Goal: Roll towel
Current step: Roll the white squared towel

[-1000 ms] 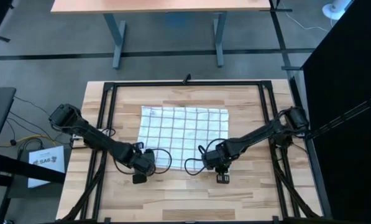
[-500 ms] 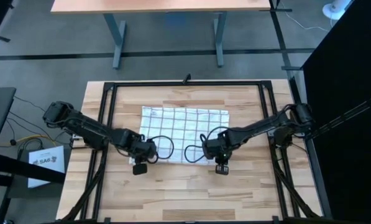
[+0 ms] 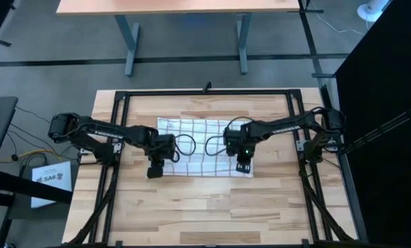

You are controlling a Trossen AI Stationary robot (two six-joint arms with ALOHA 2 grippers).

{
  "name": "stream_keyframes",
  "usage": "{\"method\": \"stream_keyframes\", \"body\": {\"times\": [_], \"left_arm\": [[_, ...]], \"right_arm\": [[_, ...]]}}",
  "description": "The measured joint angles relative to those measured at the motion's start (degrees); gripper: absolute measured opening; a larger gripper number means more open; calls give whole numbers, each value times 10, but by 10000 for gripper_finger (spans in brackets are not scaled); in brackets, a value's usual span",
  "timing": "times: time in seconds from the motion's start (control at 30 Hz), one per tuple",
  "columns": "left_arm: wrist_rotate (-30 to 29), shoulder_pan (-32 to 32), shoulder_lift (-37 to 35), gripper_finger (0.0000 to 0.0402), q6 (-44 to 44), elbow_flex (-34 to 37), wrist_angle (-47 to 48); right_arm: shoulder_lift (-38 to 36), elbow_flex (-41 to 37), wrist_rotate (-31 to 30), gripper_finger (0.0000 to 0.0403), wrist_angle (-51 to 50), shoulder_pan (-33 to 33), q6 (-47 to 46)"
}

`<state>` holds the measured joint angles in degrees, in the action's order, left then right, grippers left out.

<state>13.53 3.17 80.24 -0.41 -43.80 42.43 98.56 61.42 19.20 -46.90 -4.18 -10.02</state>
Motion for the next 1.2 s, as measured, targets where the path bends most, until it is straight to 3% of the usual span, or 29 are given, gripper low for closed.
{"method": "stream_keyframes", "body": {"times": [0.23, 0.33, 0.57, 0.9, 1.2], "left_arm": [[26, 85, 1, 0, 46, 41, -19], [27, 92, 1, 0, 62, 48, -27], [14, 92, 1, 2, 82, 48, -32], [11, 90, 0, 100, 64, 19, -2], [-68, 90, 0, 129, 52, -49, 54]], "right_arm": [[0, -61, 57, 0, 37, -47, 15], [0, -82, 78, 0, 66, -49, 14], [0, -94, 64, 10, 65, -53, 13], [0, -89, 60, 98, 34, -61, 27], [-75, -88, 51, 107, 44, -63, 31]]}}
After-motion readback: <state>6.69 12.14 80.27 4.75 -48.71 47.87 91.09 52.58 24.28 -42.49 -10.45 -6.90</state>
